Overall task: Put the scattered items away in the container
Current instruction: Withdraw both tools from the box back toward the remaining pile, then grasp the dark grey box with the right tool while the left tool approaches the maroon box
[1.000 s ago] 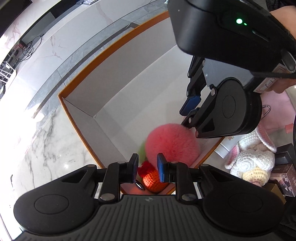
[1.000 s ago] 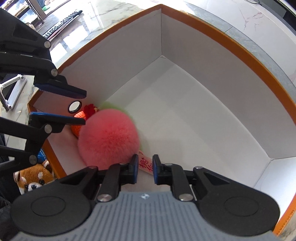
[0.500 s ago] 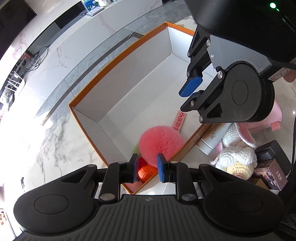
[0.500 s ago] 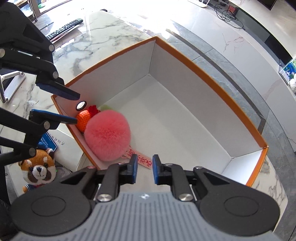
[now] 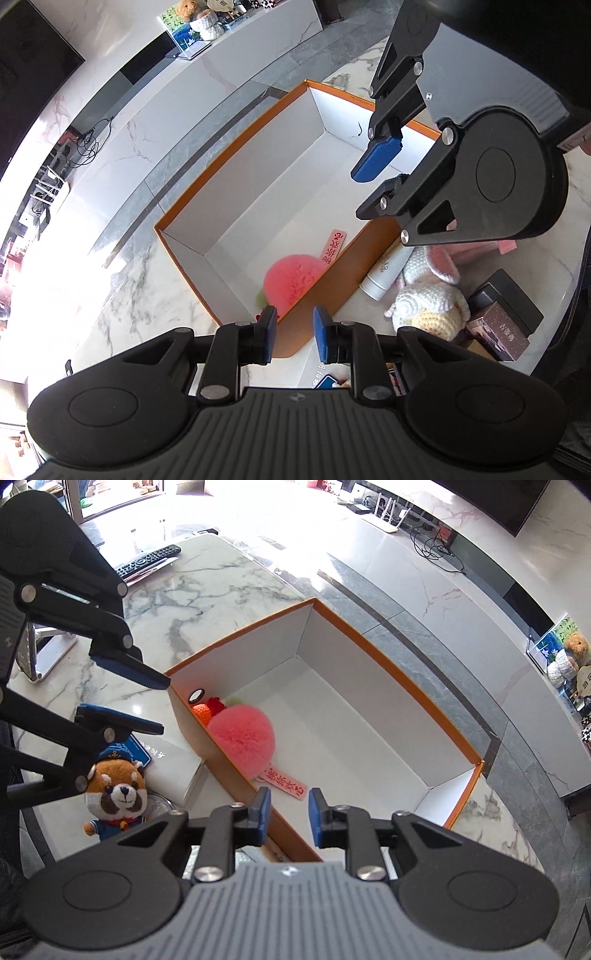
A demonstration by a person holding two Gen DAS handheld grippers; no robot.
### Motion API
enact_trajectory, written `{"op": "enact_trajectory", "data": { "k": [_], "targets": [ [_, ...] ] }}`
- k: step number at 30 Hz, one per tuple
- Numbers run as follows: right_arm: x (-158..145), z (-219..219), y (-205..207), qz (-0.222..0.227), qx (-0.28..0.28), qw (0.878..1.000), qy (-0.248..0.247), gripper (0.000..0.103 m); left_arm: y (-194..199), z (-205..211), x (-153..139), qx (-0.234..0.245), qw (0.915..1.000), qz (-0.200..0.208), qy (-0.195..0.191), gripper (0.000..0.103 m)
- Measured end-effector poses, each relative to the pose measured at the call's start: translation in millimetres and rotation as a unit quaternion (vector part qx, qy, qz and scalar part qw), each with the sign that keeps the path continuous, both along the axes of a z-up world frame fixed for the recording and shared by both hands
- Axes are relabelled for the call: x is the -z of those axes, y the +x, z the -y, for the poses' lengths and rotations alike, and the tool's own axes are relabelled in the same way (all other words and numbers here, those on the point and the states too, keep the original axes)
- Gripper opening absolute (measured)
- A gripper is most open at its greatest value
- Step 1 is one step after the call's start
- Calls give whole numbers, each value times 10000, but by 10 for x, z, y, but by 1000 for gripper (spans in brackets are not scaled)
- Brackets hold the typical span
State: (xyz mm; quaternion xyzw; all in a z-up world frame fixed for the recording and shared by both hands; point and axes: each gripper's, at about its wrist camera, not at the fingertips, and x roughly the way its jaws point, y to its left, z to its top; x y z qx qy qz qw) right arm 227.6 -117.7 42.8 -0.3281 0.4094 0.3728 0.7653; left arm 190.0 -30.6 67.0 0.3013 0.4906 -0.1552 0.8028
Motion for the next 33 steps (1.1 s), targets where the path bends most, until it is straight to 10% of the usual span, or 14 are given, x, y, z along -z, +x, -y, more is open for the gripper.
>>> {"op": "enact_trajectory", "data": {
  "k": [13, 25, 33],
  "targets": [
    [-37, 439, -745, 145, 584, 9951, 778, 31, -627, -33, -88, -384, 9947, 329, -900, 25],
    [533, 1008, -1232, -303, 2380, 9575, 1604, 37, -1158, -202, 324, -1615, 9539, 343, -2506, 25],
    [823, 1223, -1508, -497, 2908, 9416, 1623, 37, -1278, 80, 523, -1375, 9448, 144, -2969, 36]
  ]
}}
